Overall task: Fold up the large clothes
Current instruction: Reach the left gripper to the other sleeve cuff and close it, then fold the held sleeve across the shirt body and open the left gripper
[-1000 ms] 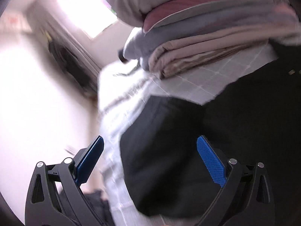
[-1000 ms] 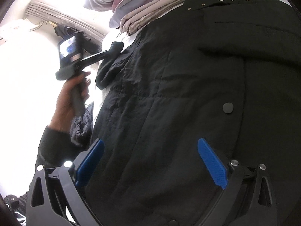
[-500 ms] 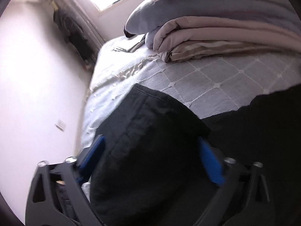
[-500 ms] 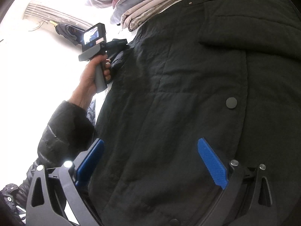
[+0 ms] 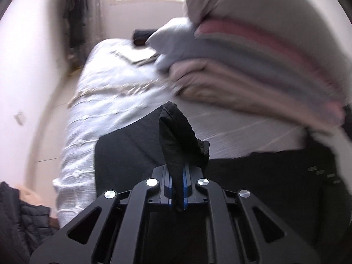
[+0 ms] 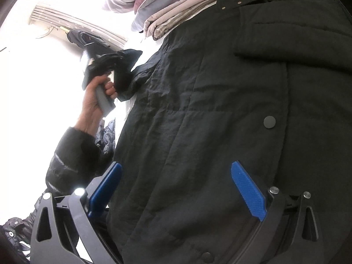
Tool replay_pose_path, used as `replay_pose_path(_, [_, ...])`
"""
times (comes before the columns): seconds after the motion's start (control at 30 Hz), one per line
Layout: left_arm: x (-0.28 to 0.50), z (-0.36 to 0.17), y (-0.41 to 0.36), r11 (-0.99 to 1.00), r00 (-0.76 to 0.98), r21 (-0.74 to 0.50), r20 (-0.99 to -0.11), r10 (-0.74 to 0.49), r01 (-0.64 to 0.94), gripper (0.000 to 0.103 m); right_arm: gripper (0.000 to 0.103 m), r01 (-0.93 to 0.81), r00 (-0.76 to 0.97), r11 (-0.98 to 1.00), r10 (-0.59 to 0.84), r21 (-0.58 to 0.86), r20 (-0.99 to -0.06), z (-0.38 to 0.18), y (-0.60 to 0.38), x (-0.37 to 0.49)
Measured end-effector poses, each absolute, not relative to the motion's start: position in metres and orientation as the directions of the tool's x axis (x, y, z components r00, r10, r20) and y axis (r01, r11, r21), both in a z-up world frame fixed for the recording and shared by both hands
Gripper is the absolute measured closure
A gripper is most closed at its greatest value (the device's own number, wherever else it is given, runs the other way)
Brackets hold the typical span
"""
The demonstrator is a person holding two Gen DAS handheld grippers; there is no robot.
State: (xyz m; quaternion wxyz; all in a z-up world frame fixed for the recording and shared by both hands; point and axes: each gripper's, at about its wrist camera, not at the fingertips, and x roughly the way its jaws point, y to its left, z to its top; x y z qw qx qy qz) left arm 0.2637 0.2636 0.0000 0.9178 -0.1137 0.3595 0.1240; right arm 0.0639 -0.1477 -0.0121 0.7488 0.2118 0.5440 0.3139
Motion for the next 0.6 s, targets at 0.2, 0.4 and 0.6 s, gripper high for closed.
replay_pose_path(0.2, [0.246,0.06,0.203,0.945,0.807,-0.319,-0.576,-0.13,-0.076,0.098,0.007,-0.215,0.251,0.701,0.713,0.68,-0.655,-0.001,-0.164,0.065])
replay_pose_path(0.4, [0.238,0.088,0.083,0.869,0.756,-0.451,-0.491,-0.433,0.205,0.098,0.007,-0.113,0.374,0.681,0.704,0.723,-0.605,0.017,-0.223,0.072])
replay_pose_path(0.6, [0.244,0.017,-0.051,0.813,0.579,-0.485,-0.578,-0.574,0.322,0.096,0.007,0.083,0.455,0.572,0.707,0.816,-0.542,-0.001,-0.296,0.075])
